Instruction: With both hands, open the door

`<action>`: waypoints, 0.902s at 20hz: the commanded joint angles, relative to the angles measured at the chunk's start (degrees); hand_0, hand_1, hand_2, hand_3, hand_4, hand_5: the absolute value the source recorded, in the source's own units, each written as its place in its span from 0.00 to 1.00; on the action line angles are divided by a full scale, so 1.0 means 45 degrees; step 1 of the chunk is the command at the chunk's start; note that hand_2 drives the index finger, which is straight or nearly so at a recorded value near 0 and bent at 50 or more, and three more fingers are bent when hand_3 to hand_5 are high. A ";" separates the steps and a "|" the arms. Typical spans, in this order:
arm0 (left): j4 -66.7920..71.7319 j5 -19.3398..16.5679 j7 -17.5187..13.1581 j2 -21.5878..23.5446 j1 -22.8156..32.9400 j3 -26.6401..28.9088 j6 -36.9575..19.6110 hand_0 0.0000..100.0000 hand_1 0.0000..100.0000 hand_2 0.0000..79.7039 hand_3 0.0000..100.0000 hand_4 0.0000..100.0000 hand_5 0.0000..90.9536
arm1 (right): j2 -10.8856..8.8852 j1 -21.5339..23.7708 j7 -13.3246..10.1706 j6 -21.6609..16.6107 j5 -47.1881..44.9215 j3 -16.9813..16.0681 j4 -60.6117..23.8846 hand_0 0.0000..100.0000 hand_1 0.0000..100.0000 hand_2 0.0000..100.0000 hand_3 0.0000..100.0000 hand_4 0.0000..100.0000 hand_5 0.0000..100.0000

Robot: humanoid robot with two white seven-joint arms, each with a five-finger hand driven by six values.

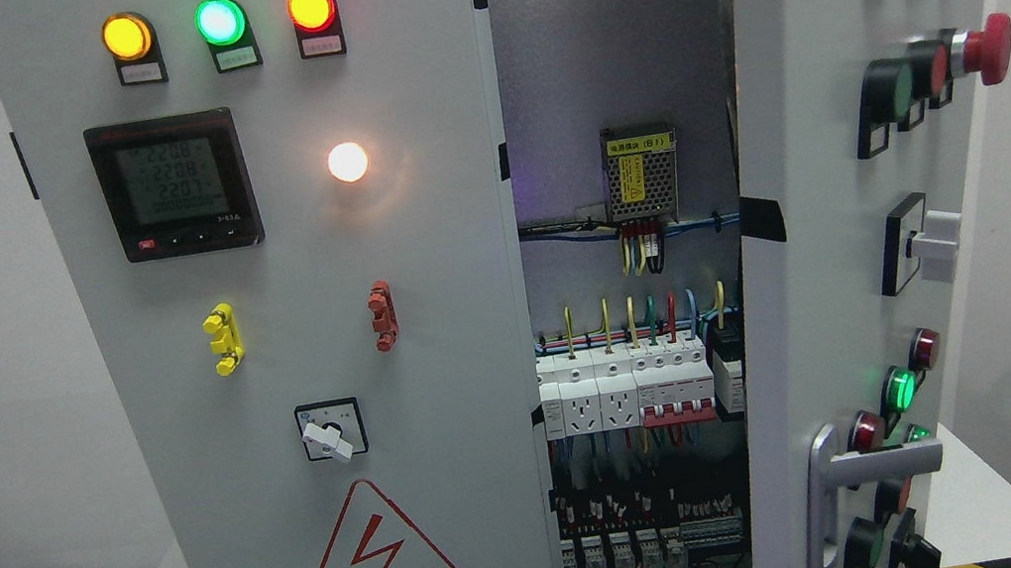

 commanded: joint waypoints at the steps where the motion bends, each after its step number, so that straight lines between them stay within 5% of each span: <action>1: -0.0117 0.0000 -0.0004 0.0000 0.0000 -0.0003 -0.0003 0.00 0.00 0.00 0.00 0.00 0.00 | 0.0001 0.0026 0.0003 -0.0017 0.0000 -0.0032 -0.0098 0.39 0.00 0.00 0.00 0.00 0.00; 18: -0.0098 0.0000 -0.0004 0.0000 0.0000 -0.0003 -0.0003 0.00 0.00 0.00 0.00 0.00 0.00 | 0.0333 0.0026 0.0003 -0.0017 0.0000 -0.0032 -0.0430 0.39 0.00 0.00 0.00 0.00 0.00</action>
